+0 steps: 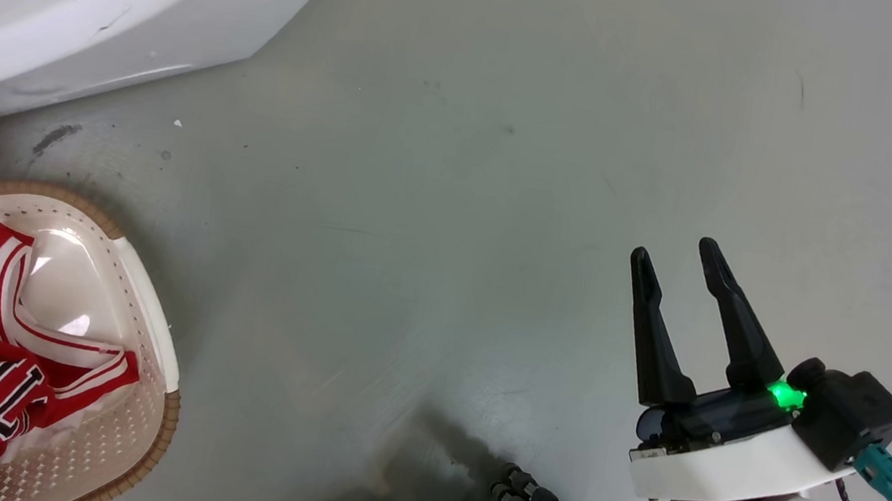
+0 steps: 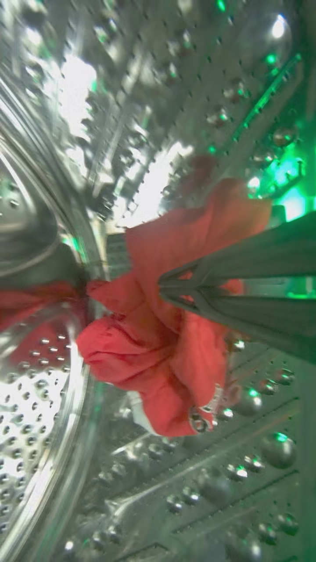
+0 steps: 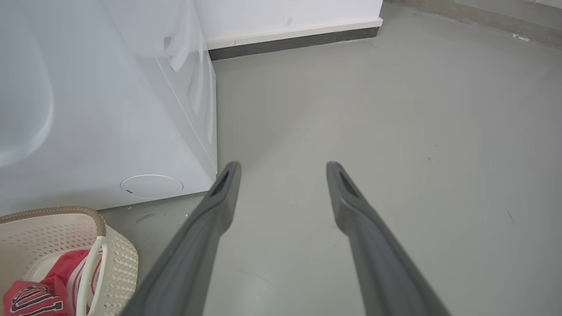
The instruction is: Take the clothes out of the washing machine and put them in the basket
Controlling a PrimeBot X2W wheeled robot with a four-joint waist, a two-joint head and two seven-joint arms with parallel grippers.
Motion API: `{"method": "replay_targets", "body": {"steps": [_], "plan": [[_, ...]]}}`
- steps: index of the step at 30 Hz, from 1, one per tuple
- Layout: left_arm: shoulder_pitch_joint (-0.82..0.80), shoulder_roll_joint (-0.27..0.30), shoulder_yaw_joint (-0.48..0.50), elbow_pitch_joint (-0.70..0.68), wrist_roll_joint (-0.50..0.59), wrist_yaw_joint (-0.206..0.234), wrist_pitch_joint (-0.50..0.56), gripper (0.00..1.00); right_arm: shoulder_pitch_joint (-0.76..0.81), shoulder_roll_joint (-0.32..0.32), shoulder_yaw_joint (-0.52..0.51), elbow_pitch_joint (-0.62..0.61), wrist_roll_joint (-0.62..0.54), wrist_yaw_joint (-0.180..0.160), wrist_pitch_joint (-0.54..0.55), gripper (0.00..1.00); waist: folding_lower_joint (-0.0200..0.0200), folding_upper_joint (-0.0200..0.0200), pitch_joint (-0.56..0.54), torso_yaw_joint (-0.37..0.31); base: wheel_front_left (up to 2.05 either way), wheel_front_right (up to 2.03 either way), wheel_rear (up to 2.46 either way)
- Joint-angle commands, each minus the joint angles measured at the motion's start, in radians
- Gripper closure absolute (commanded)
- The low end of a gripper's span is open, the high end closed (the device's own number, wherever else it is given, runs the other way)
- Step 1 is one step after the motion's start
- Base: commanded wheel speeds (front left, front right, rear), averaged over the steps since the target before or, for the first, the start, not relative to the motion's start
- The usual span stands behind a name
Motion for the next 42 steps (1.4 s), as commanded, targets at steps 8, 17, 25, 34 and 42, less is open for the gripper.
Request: {"method": "replay_targets", "body": {"steps": [8,17,25,34,42], "plan": [[0.091,0.031,0.035,-0.032,-0.037,-0.004,-0.219,1.0,-0.05,0.001,0.009,0.004,-0.002,-0.001,-0.002,0.0,-0.0001,0.0,-0.046,-0.003,0.0,0.0,0.0],[0.228,0.023,0.077,-0.102,-0.097,-0.001,-0.355,1.0,-0.066,0.001,-0.009,0.003,-0.022,-0.001,-0.002,0.0,-0.0001,0.0,-0.102,0.024,0.0,0.0,0.0],[0.369,-0.012,0.104,-0.155,-0.152,0.004,-0.424,1.0,-0.049,0.001,-0.033,-0.012,-0.036,-0.001,-0.002,0.0,-0.0001,0.0,-0.152,0.054,0.0,0.0,0.0],[0.521,-0.044,0.138,-0.269,-0.21,0.034,-0.419,1.0,-0.038,0.001,-0.048,-0.029,-0.041,-0.001,-0.002,0.0,-0.0001,0.0,-0.176,0.08,0.0,0.0,0.0],[0.602,-0.06,0.144,-0.371,-0.24,0.06,-0.367,0.92,-0.031,0.001,-0.047,-0.031,-0.036,-0.001,-0.002,0.0,-0.0001,0.0,-0.195,0.095,0.0,0.0,0.0]]}}
